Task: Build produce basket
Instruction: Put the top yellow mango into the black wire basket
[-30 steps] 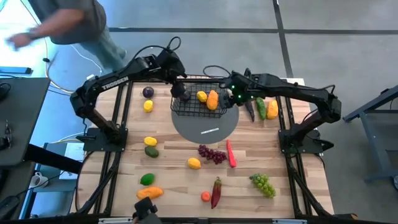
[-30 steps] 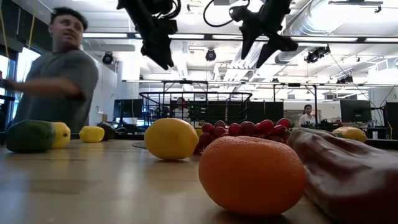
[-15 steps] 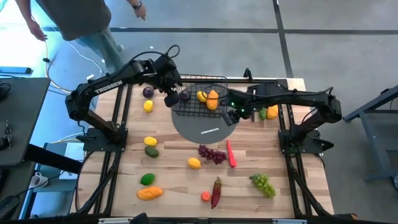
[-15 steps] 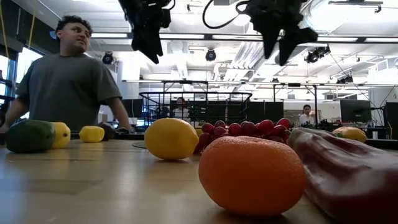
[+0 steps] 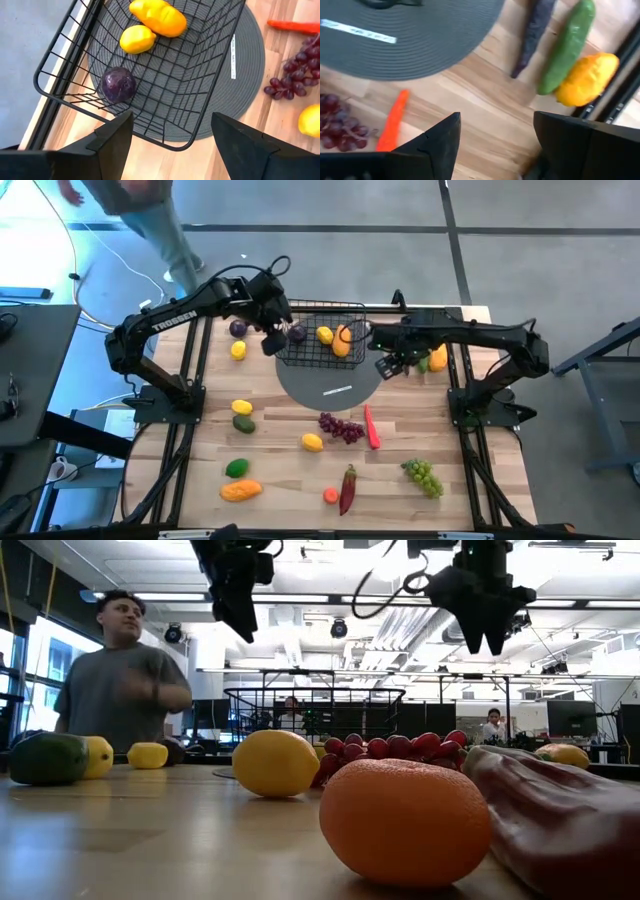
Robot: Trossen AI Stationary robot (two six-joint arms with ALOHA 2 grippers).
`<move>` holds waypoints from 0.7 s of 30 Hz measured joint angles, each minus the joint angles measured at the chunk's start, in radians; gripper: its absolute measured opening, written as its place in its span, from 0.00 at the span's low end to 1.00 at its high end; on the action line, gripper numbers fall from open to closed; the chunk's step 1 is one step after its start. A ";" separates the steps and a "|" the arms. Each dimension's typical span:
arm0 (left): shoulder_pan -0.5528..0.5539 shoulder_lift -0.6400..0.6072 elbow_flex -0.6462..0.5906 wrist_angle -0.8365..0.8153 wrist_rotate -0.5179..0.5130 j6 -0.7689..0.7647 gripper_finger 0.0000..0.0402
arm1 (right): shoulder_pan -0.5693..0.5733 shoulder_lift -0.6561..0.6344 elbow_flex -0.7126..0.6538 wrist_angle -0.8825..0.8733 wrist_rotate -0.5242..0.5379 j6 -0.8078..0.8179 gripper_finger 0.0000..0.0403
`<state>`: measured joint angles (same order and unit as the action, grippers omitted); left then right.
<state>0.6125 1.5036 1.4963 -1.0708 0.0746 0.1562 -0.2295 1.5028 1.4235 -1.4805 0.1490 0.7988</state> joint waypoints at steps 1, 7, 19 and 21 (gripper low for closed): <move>0.002 0.000 0.000 -0.003 -0.001 0.014 0.64 | -0.017 0.000 0.000 -0.006 0.001 -0.011 0.60; 0.017 0.000 0.000 -0.003 -0.004 0.049 0.64 | -0.141 0.000 0.000 -0.015 0.008 -0.022 0.65; 0.070 0.001 0.000 -0.002 -0.002 0.050 0.64 | -0.371 0.000 0.000 -0.048 0.040 -0.015 0.67; 0.075 0.001 0.000 -0.002 0.002 0.059 0.64 | -0.402 0.000 0.000 -0.048 0.043 -0.021 0.67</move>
<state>0.6873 1.5043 1.4963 -1.0725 0.0766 0.2154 -0.6314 1.5028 1.4235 -1.5280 0.1920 0.7778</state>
